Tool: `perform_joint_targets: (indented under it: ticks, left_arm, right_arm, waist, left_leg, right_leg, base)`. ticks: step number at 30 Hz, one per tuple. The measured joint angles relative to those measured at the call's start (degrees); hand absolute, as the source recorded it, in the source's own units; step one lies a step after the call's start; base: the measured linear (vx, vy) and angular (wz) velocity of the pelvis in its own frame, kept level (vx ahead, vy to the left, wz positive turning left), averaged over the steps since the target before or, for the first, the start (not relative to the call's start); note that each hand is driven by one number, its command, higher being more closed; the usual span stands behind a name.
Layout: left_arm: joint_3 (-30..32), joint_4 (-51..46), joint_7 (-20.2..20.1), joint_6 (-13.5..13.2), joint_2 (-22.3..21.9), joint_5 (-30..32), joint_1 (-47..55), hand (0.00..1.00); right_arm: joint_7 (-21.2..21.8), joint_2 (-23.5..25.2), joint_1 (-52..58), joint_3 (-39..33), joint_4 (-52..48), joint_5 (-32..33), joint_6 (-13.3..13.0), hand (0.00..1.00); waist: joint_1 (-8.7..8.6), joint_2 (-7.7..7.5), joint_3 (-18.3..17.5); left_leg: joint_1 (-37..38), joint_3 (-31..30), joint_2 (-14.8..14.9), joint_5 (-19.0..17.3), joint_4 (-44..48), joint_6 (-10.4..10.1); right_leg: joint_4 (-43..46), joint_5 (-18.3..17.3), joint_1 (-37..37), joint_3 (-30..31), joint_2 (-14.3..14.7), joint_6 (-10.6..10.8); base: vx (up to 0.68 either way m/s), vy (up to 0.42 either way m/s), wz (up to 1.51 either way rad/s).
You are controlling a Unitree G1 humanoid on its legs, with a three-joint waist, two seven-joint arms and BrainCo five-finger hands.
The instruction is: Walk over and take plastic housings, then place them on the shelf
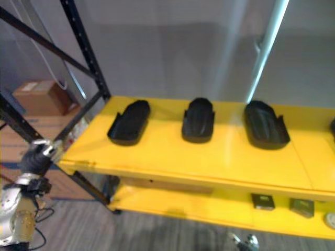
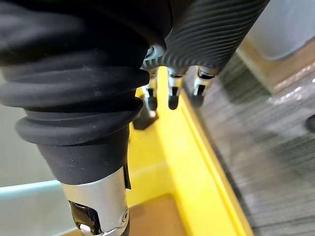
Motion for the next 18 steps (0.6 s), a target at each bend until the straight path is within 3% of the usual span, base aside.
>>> perform_joint_targets:
  ticks: [12,18]
  left_arm:
    - [-6.09,7.13,-0.19,1.22,-1.19,-0.41,-2.65,1.0]
    - [-8.16,10.62,3.12,0.92,-5.07,-0.36,-4.42,1.0]
  right_arm:
    - [-0.01,0.09,0.16,-0.12,1.73,-0.03,0.85,0.0]
    - [0.03,0.32,0.52,-0.06,1.72,-0.04,0.98,0.0]
  waist:
    - [-1.81,-0.82,0.58]
    - [-2.46,-0.81,0.59]
  left_leg:
    - [2.31,2.77,0.47,-1.13,-0.04,-0.66]
    - [2.71,3.95,0.93,-1.37,-0.03,-0.94]
  right_leg:
    - [-0.8,-0.1,0.85,2.13,0.36,-0.18]
    - [-1.14,-0.05,0.69,3.03,0.79,-0.09]
  base:
    - [0.02,-0.001,-0.11]
    - [0.01,-0.005,-0.08]
